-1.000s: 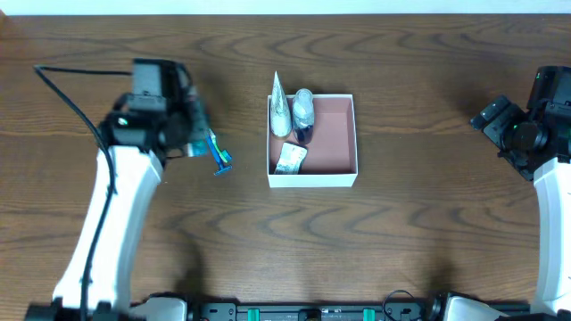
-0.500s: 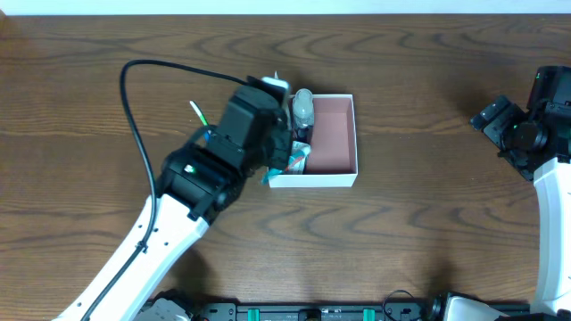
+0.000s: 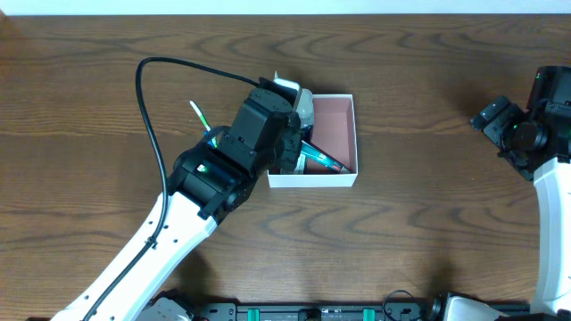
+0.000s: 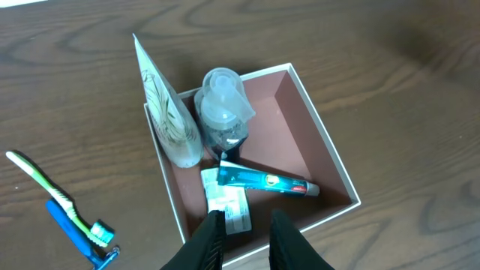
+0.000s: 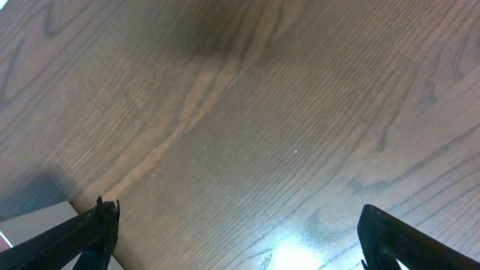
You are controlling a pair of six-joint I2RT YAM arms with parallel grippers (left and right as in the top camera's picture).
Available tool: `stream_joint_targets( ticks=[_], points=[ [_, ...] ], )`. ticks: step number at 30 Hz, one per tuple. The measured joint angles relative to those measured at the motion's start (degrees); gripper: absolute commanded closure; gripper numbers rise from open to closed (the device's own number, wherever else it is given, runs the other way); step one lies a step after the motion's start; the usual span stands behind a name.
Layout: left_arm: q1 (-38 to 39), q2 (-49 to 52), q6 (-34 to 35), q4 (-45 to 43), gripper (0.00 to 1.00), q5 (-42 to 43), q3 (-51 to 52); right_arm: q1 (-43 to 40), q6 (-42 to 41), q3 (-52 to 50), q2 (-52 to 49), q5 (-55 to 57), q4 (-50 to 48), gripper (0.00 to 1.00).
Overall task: Pack container
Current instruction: 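Carry the toothpaste tube over the box and lower it inside, then open the left gripper and withdraw toward the toothbrush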
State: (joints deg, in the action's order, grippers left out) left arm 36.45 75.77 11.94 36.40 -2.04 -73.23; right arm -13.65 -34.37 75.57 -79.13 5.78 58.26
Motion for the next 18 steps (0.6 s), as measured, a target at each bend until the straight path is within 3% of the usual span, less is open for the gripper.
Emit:
stream_joint_targets(
  ticks=[7, 10, 13, 18],
  points=[
    [-0.1, 0.0, 1.8, 0.0, 0.65, -3.3, 0.0, 0.0, 0.0, 0.0, 0.0, 0.0, 0.0, 0.01],
    [-1.4, 0.0, 5.2, 1.3, 0.53, -5.5, 0.0, 0.0, 0.0, 0.0, 0.0, 0.0, 0.0, 0.01],
    [-5.2, 0.2, 10.6, 3.1, 0.41, -7.4, 0.0, 0.0, 0.0, 0.0, 0.0, 0.0, 0.0, 0.01],
    [-13.0, 2.8, 17.8, 4.9, 0.28, -8.9, 0.0, 0.0, 0.0, 0.0, 0.0, 0.0, 0.0, 0.01]
  ],
)
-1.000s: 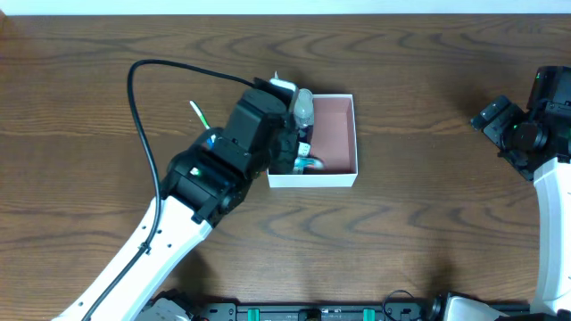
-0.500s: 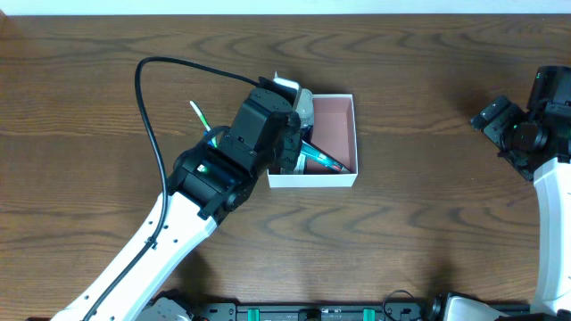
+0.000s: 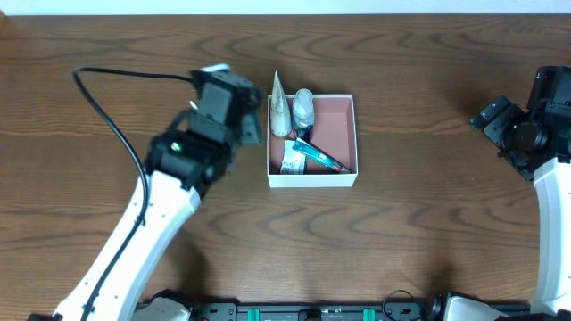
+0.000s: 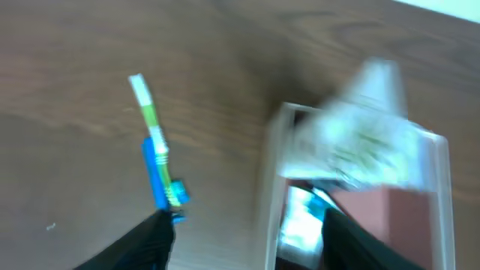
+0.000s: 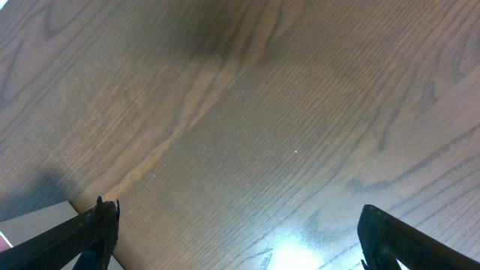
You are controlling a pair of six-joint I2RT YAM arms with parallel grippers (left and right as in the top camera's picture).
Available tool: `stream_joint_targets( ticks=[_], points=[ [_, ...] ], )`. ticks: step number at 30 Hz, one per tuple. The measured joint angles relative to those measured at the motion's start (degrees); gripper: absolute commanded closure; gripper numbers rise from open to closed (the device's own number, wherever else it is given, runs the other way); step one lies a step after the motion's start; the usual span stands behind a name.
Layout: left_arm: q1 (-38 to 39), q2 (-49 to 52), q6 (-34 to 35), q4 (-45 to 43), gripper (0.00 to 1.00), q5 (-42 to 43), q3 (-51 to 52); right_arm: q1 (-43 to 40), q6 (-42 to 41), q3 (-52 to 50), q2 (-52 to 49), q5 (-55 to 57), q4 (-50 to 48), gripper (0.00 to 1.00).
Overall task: Pack container
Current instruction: 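Open the left gripper and withdraw toward the toothbrush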
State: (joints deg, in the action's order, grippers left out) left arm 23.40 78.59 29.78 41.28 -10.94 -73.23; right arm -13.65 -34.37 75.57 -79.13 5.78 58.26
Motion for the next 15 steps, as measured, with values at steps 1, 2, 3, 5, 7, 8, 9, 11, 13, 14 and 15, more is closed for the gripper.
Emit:
stream_joint_targets(
  ticks=[1, 2, 3, 5, 7, 8, 9, 11, 13, 14, 15],
  points=[
    [-1.6, 1.2, 1.0, 0.2, 0.24, -0.1, 0.0, 0.0, 0.0, 0.0, 0.0, 0.0, 0.0, 0.01],
    [-2.5, 2.3, 1.5, 0.2, 0.23, -0.3, 0.0, 0.0, 0.0, 0.0, 0.0, 0.0, 0.0, 0.01],
    [-3.5, 3.5, 2.1, 0.3, 0.22, -0.3, 0.0, 0.0, 0.0, 0.0, 0.0, 0.0, 0.0, 0.01],
    [-5.1, 6.5, 3.2, 0.4, 0.22, -0.5, 0.0, 0.0, 0.0, 0.0, 0.0, 0.0, 0.0, 0.01],
    [-6.3, 9.7, 3.9, 0.7, 0.22, -0.4, 0.0, 0.0, 0.0, 0.0, 0.0, 0.0, 0.0, 0.01],
    [-6.9, 11.7, 4.4, 0.8, 0.22, -0.1, 0.0, 0.0, 0.0, 0.0, 0.0, 0.0, 0.0, 0.01],
    [-7.4, 13.2, 4.7, 0.8, 0.22, 0.2, 0.0, 0.0, 0.0, 0.0, 0.0, 0.0, 0.0, 0.01],
    [-8.5, 16.6, 5.2, 0.7, 0.22, 1.5, 0.0, 0.0, 0.0, 0.0, 0.0, 0.0, 0.0, 0.01],
    [-9.7, 20.1, 5.8, 0.8, 0.22, 3.1, 0.0, 0.0, 0.0, 0.0, 0.0, 0.0, 0.0, 0.01],
    [-10.2, 21.3, 6.1, 0.8, 0.22, 3.7, 0.0, 0.0, 0.0, 0.0, 0.0, 0.0, 0.0, 0.01],
    [-10.8, 22.7, 6.3, 0.8, 0.22, 4.7, 0.0, 0.0, 0.0, 0.0, 0.0, 0.0, 0.0, 0.01]
  ],
)
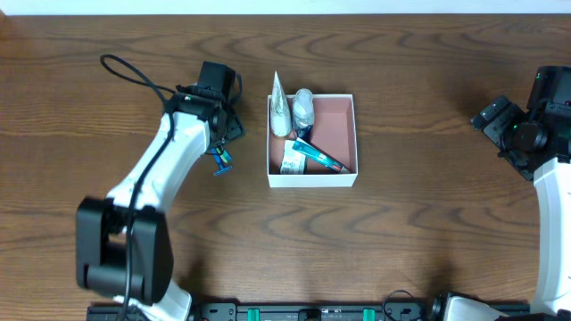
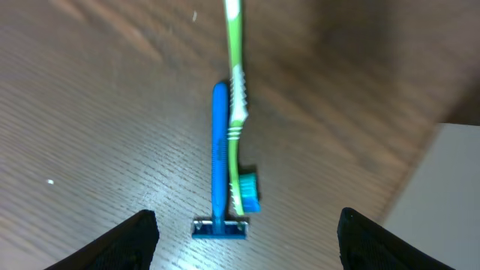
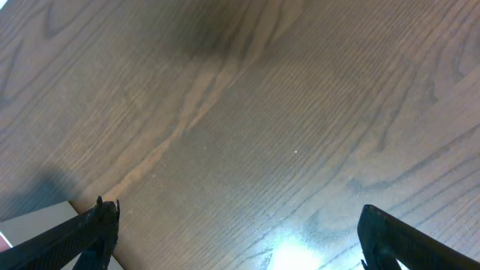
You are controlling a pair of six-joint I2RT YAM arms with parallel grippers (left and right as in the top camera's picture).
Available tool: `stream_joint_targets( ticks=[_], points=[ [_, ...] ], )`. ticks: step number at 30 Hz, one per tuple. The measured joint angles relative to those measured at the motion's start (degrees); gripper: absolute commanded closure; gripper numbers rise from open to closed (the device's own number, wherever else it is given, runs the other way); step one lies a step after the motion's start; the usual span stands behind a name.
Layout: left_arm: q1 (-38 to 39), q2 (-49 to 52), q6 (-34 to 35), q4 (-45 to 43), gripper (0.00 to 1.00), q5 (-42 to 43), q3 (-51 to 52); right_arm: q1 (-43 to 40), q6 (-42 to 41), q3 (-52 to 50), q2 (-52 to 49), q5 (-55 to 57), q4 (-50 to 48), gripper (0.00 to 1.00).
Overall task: Pack container
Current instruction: 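Open the left gripper and withdraw toward the toothbrush, then grasp the green toothbrush handle with the left gripper and lift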
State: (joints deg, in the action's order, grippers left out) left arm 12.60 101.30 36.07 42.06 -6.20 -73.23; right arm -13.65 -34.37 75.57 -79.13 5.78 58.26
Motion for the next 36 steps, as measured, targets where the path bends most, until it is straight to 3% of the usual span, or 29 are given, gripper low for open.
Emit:
stream_joint_targets(
  ticks=[8, 20, 36],
  points=[
    [-3.1, 4.0, 0.4, 3.3, 0.22, 5.2, 0.0, 0.0, 0.0, 0.0, 0.0, 0.0, 0.0, 0.01],
    [-3.5, 4.0, 0.4, 5.4, 0.22, 6.5, 0.2, 0.0, 0.0, 0.0, 0.0, 0.0, 0.0, 0.01],
    [-4.3, 5.6, -1.6, -10.2, 0.22, 6.0, 0.6, 0.0, 0.0, 0.0, 0.0, 0.0, 0.0, 0.01]
  ],
)
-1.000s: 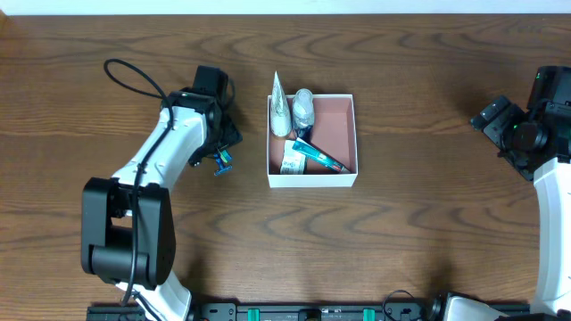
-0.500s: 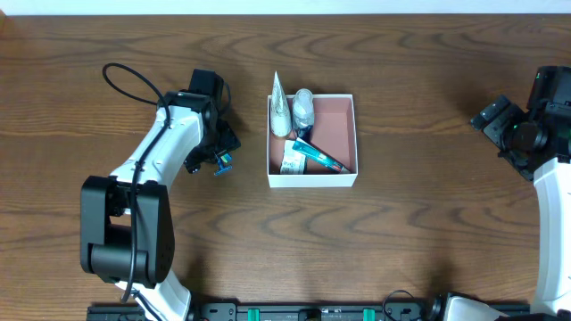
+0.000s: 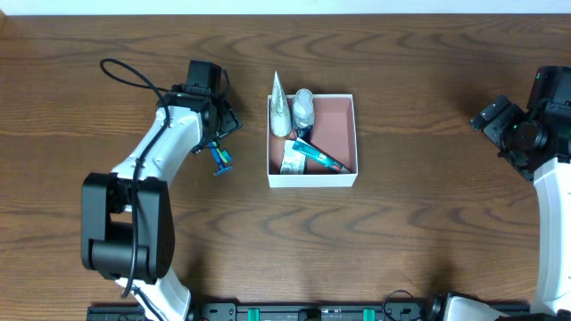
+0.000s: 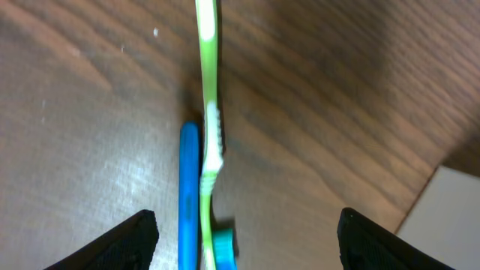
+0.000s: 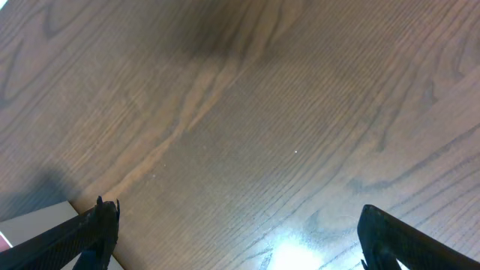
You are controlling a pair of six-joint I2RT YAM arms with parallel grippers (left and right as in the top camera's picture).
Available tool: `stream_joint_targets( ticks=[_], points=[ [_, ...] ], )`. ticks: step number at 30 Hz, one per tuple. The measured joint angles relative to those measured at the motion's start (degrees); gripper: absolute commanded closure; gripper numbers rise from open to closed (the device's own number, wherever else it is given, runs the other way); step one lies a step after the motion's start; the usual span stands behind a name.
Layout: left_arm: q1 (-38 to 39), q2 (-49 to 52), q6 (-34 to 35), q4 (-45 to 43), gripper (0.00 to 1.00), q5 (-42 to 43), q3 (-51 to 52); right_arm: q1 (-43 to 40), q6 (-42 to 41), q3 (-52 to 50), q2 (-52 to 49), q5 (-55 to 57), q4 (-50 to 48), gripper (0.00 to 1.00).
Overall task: Pack container
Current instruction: 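Grasp the green toothbrush handle with the left gripper and lift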
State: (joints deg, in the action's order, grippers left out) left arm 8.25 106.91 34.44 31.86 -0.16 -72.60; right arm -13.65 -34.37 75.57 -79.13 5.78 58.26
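Observation:
The white box (image 3: 350,134) with a pink floor holds a pale pouch (image 3: 279,109), a clear bottle (image 3: 304,107), a teal toothpaste tube (image 3: 318,158) and a small sachet (image 3: 290,162). Left of the box, a green toothbrush (image 4: 209,112) and a blue razor (image 4: 189,196) lie side by side on the table. My left gripper (image 4: 244,241) hangs low over them, wide open, one finger on each side of the pair. In the overhead view the left gripper (image 3: 214,135) covers most of the toothbrush, and only the razor (image 3: 220,161) sticks out. My right gripper (image 5: 244,240) is open over bare wood at the far right.
A corner of the box (image 4: 452,217) shows at the lower right of the left wrist view, close to the left gripper's right finger. A black cable (image 3: 125,64) loops behind the left arm. The dark wood table (image 3: 428,223) stretches between the box and the right arm.
My left gripper has come closer to the toothbrush and razor; they fill more of its view and the razor's head has dropped below the frame. Its jaws stay wide open. The right arm has not moved.
My left gripper was over the box with its fingers close together, the toothpaste lying inside. Then it was left of the box with fingers apart, then above the toothbrush and razor. Now it hangs lower over that pair. The right arm stayed put throughout.

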Motion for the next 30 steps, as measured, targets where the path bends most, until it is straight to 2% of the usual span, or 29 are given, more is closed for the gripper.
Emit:
stream_joint_targets(
  ticks=[8, 17, 22, 30],
  points=[
    [-1.6, 7.3, -2.3, -6.4, 0.22, -0.7, 0.0, 0.0, 0.0, 0.0, 0.0, 0.0, 0.0, 0.01],
    [-1.7, 7.9, -4.7, -10.1, 0.24, -1.7, 0.0, 0.0, 0.0, 0.0, 0.0, 0.0, 0.0, 0.01],
    [-1.7, 7.9, -4.8, -10.9, 0.42, -2.2, 0.0, 0.0, 0.0, 0.0, 0.0, 0.0, 0.0, 0.01],
    [-1.7, 7.9, -5.9, -10.9, 0.58, -3.9, 0.0, 0.0, 0.0, 0.0, 0.0, 0.0, 0.0, 0.01]
  ],
)
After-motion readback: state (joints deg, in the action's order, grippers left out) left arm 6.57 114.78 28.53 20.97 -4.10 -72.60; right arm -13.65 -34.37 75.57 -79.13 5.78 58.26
